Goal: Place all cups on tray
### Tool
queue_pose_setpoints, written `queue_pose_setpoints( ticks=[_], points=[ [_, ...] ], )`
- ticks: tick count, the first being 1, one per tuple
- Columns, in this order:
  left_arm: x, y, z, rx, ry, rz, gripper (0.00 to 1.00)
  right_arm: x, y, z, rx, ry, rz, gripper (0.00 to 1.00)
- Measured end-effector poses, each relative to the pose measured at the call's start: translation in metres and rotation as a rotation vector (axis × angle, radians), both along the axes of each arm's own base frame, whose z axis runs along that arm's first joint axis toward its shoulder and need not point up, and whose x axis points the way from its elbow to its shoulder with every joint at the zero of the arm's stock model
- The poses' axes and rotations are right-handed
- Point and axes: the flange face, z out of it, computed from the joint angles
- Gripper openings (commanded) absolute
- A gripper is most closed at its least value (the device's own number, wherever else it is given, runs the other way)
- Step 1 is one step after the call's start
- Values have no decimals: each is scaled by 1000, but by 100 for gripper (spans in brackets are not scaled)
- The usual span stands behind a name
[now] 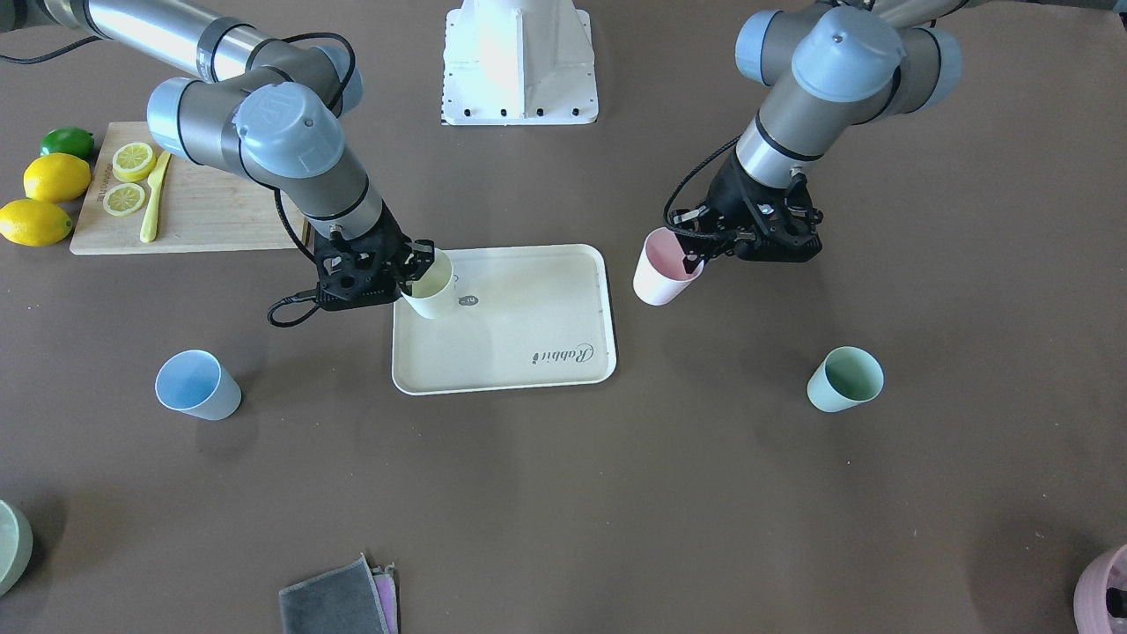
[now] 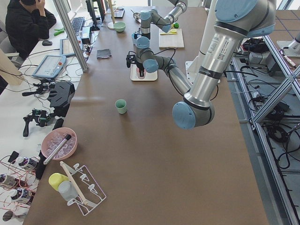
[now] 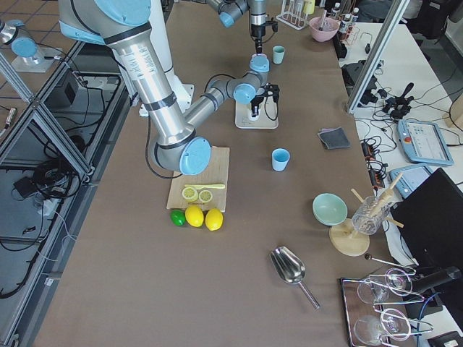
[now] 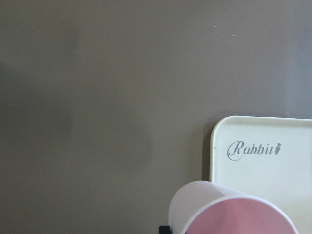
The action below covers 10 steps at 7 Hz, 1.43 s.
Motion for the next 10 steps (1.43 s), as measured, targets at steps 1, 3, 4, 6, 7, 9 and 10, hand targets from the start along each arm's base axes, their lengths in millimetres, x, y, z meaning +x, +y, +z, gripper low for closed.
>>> queue_pose_setpoints(
  ticks=[1, 3, 4, 6, 7, 9, 10],
  points=[
    [18, 9, -18, -20, 7, -16, 0, -7, -3, 1, -6, 8, 0, 98],
    [55, 36, -49, -45, -10, -53, 0, -11, -7, -2, -38, 10, 29, 100],
    [73, 51, -55, -45, -19, -61, 0, -6, -15, -15, -62, -7, 65, 100],
    [110, 81, -57, -35, -41, -69, 0, 35, -42, -36, -77, -57, 105, 100],
    [126, 91, -55, -26, -58, -71, 0, 61, -54, -39, -37, -69, 109, 100],
    [143, 97, -46, -19, -85, -75, 0, 109, -80, -13, 19, -37, 128, 100],
    [146, 97, -43, -18, -92, -75, 0, 139, -98, 4, -3, -9, 156, 100]
  ],
)
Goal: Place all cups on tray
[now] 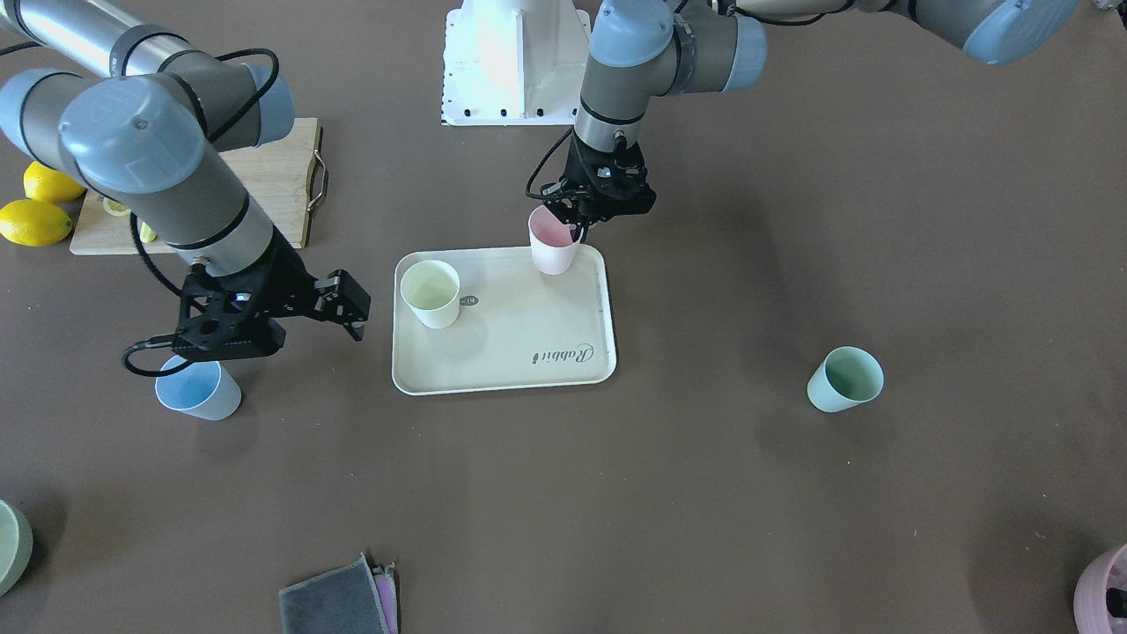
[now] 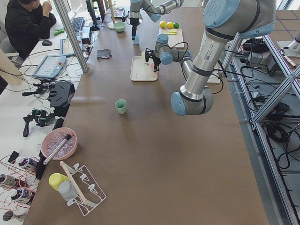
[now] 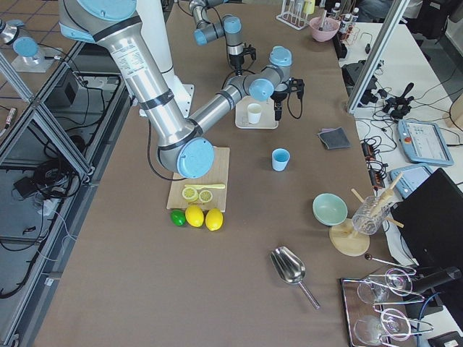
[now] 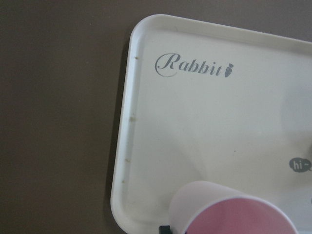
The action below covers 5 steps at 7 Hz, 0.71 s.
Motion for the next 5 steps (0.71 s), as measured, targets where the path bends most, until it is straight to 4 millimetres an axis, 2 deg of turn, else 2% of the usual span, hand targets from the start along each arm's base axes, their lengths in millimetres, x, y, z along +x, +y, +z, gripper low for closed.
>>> queue_pose_setpoints(
  ticks=[2, 3, 5],
  points=[
    [0, -5, 2, 9, -7, -10, 0, 48, -25, 22, -6, 54, -17, 100],
    [-3, -11, 2, 12, -9, -22, 0, 66, -32, 31, -6, 63, -35, 100],
    [-9, -24, 4, 13, -13, -41, 0, 85, -38, 45, -3, 70, -50, 100]
  ],
)
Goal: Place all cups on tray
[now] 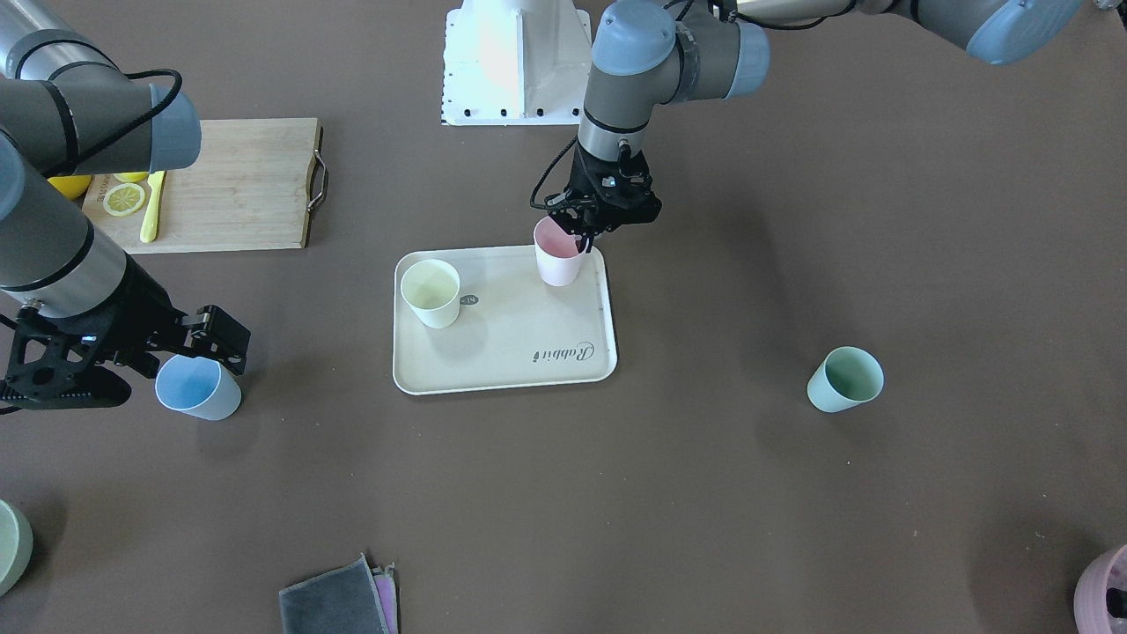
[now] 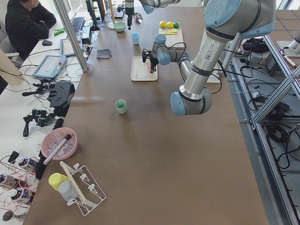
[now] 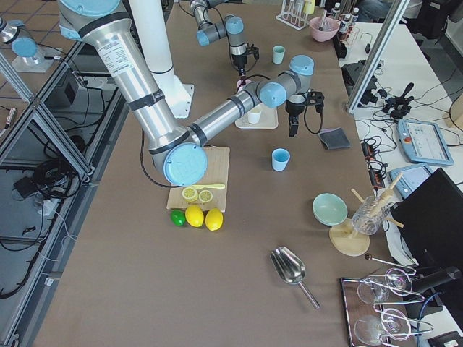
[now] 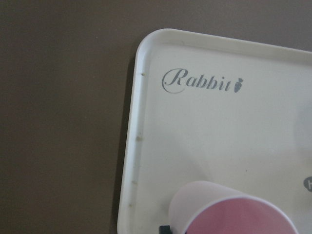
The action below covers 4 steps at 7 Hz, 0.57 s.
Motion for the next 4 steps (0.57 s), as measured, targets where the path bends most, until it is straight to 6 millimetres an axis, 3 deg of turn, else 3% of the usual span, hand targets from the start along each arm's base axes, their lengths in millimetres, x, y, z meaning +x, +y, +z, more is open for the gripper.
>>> queue_pose_setpoints(
  ticks=[1, 2, 3, 4],
  points=[
    [1, -4, 0, -1, -3, -5, 0, 7, -4, 10, 5, 10, -9, 100],
    [3, -7, 0, -3, -5, -8, 27, 12, -9, 20, 9, 22, -19, 100],
    [4, -9, 0, -5, -8, -10, 75, 16, -15, 29, 7, 31, -25, 100],
    [5, -10, 0, -3, -10, -15, 77, 18, -20, 42, -10, 42, -27, 100]
  ],
)
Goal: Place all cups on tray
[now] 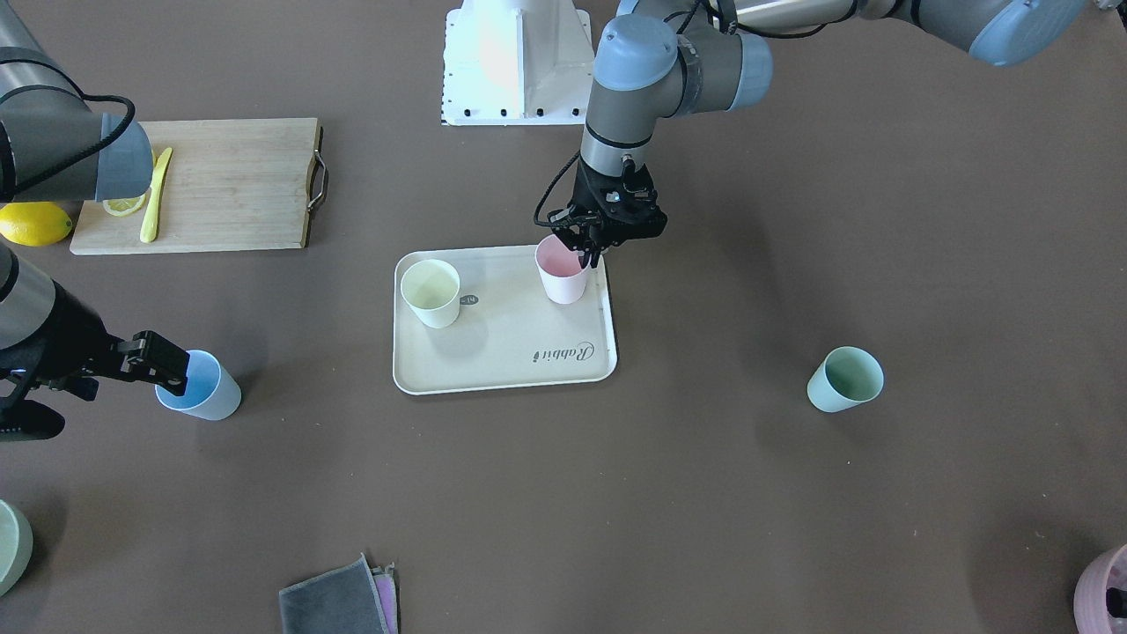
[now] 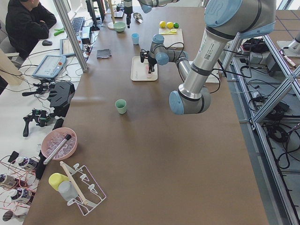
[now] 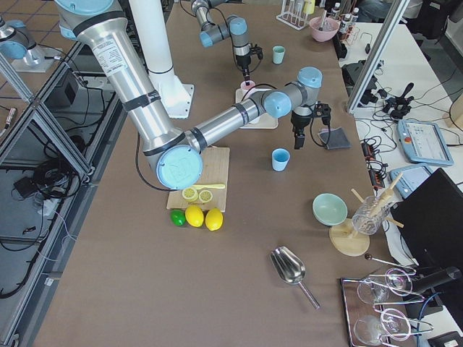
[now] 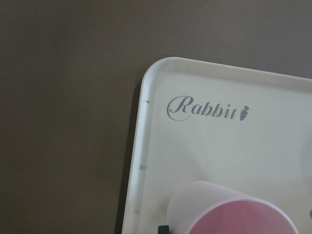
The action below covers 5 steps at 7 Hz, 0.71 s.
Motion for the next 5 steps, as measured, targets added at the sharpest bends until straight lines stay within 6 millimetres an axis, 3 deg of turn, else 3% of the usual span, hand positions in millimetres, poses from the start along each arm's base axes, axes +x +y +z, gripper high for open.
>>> queue_pose_setpoints(
  ticks=[2, 3, 5],
  points=[
    [-2, -3, -5, 10, 3, -11, 79, -5, 2, 48, -27, 19, -23, 100],
    [-5, -6, -10, 14, 10, -16, 79, -12, 14, 76, -19, 15, -39, 100],
    [-16, -17, -16, 35, 12, -20, 79, -30, 37, 100, -17, -1, -51, 99]
  ],
)
